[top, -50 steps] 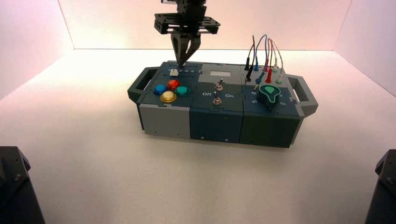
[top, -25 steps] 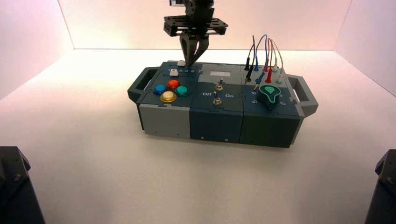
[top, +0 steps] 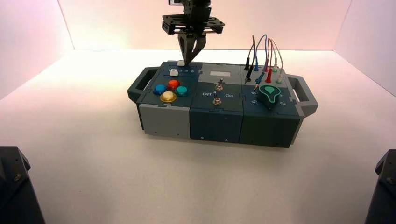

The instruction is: Move the top slider to position 1.

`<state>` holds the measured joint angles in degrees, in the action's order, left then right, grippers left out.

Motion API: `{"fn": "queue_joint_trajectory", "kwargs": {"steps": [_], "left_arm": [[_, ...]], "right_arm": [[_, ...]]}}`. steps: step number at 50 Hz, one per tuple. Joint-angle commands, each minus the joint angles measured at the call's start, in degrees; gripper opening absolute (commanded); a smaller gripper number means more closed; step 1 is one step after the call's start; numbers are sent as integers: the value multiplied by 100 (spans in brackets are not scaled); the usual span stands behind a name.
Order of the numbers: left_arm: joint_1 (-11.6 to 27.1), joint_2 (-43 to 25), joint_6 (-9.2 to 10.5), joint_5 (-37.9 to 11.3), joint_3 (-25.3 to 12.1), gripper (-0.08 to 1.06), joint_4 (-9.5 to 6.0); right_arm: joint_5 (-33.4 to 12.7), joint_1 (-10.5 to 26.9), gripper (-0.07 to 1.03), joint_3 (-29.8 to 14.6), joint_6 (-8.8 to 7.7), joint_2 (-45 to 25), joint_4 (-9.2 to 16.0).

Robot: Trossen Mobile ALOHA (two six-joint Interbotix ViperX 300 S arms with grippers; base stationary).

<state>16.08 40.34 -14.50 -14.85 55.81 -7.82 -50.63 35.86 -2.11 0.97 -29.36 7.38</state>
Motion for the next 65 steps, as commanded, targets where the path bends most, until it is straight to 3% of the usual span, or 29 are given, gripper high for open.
{"fn": "queue_joint_trajectory", "kwargs": {"steps": [1,39,59,65], "left_arm": [[9,26,0,26,-202,-3,-9],[9,18,-9,9,-202,-3,-9],[9,-18,-9,-44,-220,-3,-9],[-18,-53,-9,-88,-220,-3,9]], "right_arm": [[0,88,-2,-167,18,149,79],[-360,352,-2,-686,18,-114,185],[-563,475,-2,-35,35,686,185],[-501,501,-2,62,-35,817,123]]}}
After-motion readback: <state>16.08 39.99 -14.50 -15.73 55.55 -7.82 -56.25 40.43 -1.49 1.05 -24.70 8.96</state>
